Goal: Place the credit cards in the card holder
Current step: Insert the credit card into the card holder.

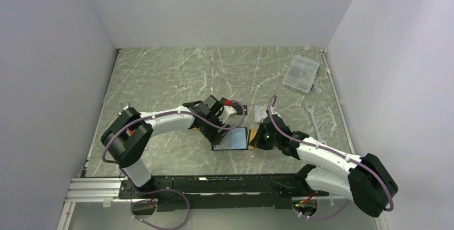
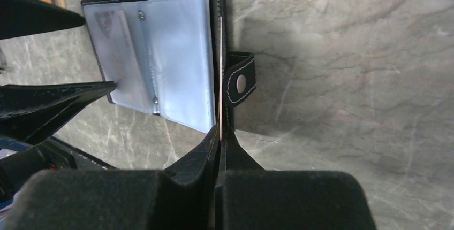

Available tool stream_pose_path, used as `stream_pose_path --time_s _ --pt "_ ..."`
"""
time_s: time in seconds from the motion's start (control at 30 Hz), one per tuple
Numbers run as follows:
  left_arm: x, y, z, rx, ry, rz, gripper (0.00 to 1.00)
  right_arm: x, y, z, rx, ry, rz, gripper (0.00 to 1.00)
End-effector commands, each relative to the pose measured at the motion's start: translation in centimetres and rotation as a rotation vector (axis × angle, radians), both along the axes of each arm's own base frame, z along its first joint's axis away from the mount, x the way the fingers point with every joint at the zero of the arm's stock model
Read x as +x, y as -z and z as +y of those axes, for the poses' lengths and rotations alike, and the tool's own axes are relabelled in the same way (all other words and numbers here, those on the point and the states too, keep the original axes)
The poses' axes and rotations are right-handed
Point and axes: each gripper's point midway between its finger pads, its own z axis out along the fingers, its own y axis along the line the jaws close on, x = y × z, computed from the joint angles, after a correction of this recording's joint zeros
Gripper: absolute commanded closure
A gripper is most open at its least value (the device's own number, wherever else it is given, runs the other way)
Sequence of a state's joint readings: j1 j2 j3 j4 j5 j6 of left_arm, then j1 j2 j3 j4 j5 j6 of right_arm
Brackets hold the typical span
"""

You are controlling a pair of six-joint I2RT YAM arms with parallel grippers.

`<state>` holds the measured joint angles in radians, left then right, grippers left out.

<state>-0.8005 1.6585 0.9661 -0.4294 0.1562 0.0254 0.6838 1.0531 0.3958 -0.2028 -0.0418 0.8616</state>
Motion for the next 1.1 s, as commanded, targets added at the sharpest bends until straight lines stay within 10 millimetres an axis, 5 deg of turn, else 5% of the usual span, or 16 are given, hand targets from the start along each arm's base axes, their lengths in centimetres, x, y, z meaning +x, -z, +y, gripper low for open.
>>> stream_pose_path --time_s 0.0,0.2,0.43,0.8,0.93,1.07 --pt "2.4 -0.5 -0.8 0.042 0.008 -0.112 0.2 -1.1 0.4 1.4 0.059 -0.008 0.026 1.0" --pt "3.6 -0.5 -0.6 0.088 0.049 -0.17 0.22 -1.9 -0.9 1.1 0.051 -0.018 0.019 1.0" --pt "3.1 -1.6 0.2 0.088 0.086 -0.198 0.25 -0.2 -4.0 0.1 -0.011 0.013 -0.068 1.0" --pt "1.8 -3.5 0.4 0.058 0.122 -0.167 0.13 1.8 -3.6 2.2 0.044 0.033 -0.1 1.0" --pt "1.4 -3.4 0.1 0.022 0.134 -0.136 0.01 2.0 -2.5 1.9 0.029 0.05 -0.092 1.0" --pt "1.3 -2.9 0.0 -0.003 0.134 -0.088 0.0 2.0 -2.3 1.8 0.031 0.064 -0.095 1.0"
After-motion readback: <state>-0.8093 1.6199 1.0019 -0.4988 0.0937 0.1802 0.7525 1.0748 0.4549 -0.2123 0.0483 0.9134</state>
